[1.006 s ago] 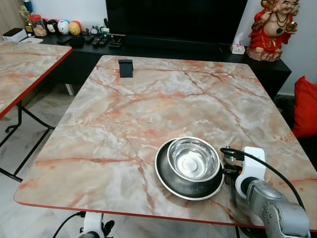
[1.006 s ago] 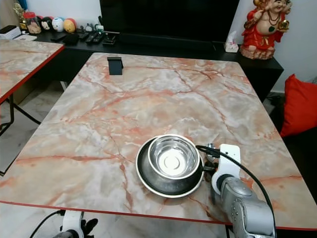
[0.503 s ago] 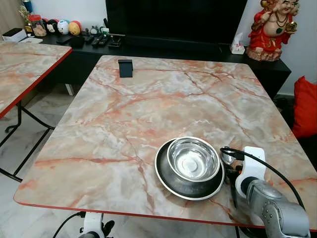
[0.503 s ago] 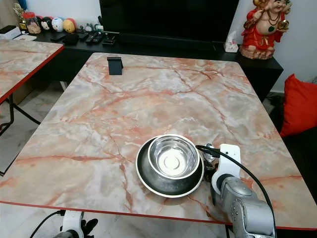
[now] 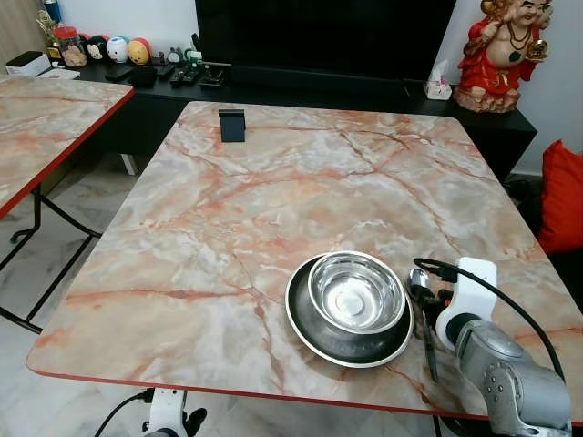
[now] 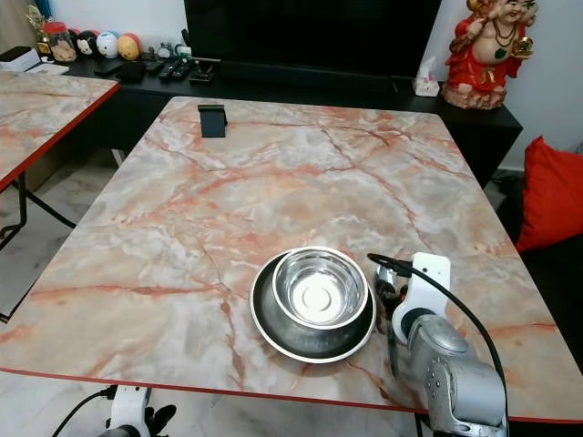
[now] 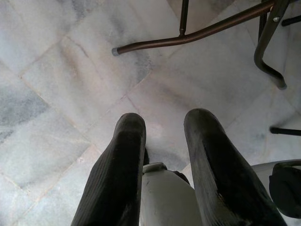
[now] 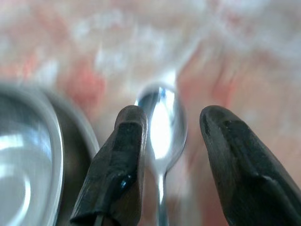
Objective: Setting the table
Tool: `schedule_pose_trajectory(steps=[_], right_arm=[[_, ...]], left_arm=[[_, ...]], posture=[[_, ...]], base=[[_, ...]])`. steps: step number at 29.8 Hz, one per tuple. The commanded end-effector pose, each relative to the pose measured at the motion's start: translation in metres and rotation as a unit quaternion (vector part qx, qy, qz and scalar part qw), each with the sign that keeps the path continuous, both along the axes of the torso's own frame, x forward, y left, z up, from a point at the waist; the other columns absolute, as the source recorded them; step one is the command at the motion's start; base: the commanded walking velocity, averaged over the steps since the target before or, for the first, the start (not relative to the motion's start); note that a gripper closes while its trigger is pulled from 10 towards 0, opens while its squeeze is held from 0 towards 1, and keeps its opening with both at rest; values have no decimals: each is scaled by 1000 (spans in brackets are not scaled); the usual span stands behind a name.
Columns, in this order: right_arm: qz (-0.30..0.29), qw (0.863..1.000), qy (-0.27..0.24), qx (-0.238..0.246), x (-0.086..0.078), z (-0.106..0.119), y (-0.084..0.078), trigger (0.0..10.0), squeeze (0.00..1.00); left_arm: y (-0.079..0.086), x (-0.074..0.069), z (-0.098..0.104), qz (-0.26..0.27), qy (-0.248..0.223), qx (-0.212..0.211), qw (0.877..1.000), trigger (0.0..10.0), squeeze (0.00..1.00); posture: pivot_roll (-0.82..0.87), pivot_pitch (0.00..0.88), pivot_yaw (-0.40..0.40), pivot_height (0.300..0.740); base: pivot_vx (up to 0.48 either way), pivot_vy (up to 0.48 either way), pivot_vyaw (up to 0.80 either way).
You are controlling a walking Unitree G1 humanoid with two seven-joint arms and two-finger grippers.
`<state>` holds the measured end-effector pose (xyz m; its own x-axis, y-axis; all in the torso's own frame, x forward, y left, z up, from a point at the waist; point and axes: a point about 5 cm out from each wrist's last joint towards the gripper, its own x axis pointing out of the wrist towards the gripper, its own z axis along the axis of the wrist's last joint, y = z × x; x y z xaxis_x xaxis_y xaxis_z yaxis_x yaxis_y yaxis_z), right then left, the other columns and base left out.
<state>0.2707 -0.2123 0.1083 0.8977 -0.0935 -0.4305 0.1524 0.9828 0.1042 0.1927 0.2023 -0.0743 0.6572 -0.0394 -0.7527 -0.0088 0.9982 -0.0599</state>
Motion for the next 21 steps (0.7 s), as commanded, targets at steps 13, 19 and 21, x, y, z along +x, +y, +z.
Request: schedule_pose_trajectory(steps=[13,19,21], right_arm=[[-73,948,-281,-131,1,51,-20,10000,0],[-85,937,-310,-137,1,54,-19,10000,0],[-86,928,-333,-143,5,60,-16,10000,0]], left_arm=[[9,-13,-5,-6,24,11,1000,10000,0],[12,-19,-7,-10,30,21,999,10000,0],[10,-19,-8,-13,31,21,999,10000,0]], posture=[[-13,0,-63,727],[-7,0,-51,727],[-7,0,-48,727]], base=[[0,0,0],[0,0,0],[0,0,0]])
